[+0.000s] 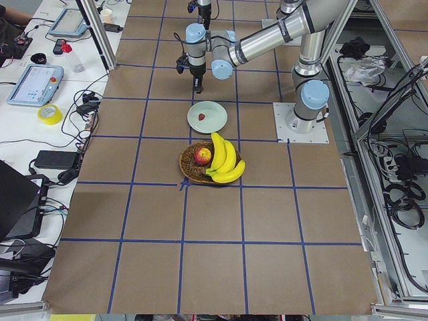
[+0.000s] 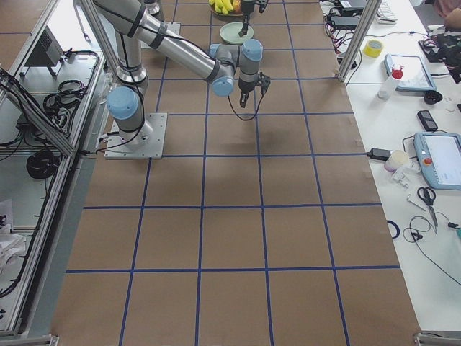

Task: Collect all strawberries into plate
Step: 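Release the strawberry on the plate with the left gripper while the right sets its down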

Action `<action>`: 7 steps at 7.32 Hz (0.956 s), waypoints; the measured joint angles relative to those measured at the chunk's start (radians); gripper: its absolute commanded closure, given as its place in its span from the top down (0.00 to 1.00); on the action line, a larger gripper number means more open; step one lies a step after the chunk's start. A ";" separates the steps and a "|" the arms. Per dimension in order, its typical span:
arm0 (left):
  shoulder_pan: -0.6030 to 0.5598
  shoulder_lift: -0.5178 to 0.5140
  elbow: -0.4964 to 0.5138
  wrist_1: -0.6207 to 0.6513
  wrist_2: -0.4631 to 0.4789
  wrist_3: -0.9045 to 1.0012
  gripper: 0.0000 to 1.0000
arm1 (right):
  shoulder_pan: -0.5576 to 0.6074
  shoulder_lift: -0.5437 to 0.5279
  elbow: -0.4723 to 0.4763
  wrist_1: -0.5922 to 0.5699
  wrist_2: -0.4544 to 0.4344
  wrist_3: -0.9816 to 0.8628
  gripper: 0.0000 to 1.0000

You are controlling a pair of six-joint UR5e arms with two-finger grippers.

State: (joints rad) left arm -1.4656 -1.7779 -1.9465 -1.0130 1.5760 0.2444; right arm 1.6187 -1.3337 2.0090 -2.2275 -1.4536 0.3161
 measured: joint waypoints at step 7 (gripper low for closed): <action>0.183 -0.076 -0.047 0.029 -0.011 0.289 0.90 | 0.410 0.284 -0.201 -0.240 0.080 0.386 0.56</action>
State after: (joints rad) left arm -1.2827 -1.8534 -1.9937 -0.9836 1.5653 0.5337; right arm 2.0291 -1.0495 1.8081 -2.4676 -1.3738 0.7020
